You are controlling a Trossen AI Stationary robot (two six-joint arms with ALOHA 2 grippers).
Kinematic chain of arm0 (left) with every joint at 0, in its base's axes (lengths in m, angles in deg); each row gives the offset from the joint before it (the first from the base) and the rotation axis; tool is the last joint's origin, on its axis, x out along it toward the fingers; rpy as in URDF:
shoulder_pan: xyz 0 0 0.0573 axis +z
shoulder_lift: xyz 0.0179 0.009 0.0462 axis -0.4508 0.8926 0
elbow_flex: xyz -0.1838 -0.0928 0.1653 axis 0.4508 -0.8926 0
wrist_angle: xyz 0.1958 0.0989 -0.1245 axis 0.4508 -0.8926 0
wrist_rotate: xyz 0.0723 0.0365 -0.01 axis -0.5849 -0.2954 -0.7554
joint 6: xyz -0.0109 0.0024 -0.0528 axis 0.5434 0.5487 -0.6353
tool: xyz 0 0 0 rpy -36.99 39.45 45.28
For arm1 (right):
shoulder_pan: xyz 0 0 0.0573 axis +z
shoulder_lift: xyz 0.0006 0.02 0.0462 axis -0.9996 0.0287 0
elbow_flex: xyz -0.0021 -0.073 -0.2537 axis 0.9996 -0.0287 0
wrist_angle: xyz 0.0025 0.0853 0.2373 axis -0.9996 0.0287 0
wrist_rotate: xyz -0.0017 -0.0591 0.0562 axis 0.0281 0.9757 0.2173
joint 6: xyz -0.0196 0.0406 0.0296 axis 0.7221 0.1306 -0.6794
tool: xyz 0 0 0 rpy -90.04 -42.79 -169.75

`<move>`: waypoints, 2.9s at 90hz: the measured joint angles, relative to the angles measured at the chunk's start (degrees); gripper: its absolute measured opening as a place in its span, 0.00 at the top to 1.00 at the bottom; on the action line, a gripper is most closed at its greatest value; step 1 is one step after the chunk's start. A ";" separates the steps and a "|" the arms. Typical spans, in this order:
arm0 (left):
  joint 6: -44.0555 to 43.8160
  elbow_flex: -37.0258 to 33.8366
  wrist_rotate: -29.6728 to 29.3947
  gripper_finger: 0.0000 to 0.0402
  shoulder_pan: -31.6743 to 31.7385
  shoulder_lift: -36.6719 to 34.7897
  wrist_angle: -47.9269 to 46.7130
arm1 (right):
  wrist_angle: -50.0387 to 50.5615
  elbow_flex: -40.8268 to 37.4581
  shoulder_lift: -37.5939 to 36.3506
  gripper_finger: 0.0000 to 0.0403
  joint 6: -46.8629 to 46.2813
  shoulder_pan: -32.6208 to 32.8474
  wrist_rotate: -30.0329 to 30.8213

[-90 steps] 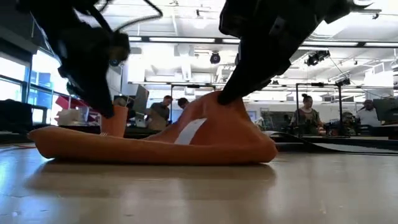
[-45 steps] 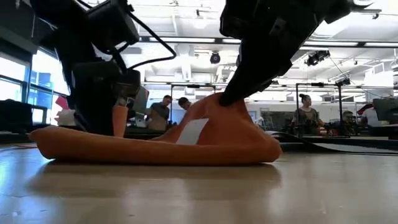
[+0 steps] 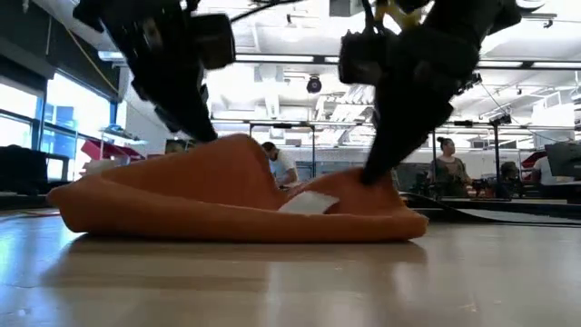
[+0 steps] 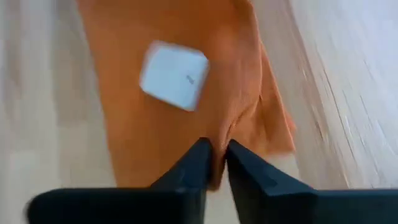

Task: Set table place
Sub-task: Fold the orange table napkin

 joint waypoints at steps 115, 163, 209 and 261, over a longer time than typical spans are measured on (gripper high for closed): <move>-1.01 1.93 -6.70 1.00 -15.79 0.41 -0.57 | -5.81 -0.01 3.23 0.80 18.18 -4.90 -5.31; -13.12 10.34 -3.05 1.00 -21.09 -4.53 -9.33 | 8.30 17.01 3.23 1.00 18.80 0.09 -22.34; -32.42 5.42 -16.44 1.00 -23.48 -5.03 -21.45 | 5.82 18.71 7.80 1.00 14.70 -4.49 -16.47; -45.05 -6.97 -11.68 0.97 -23.53 -5.01 -21.18 | -2.62 18.67 16.76 0.91 9.00 -5.77 -12.77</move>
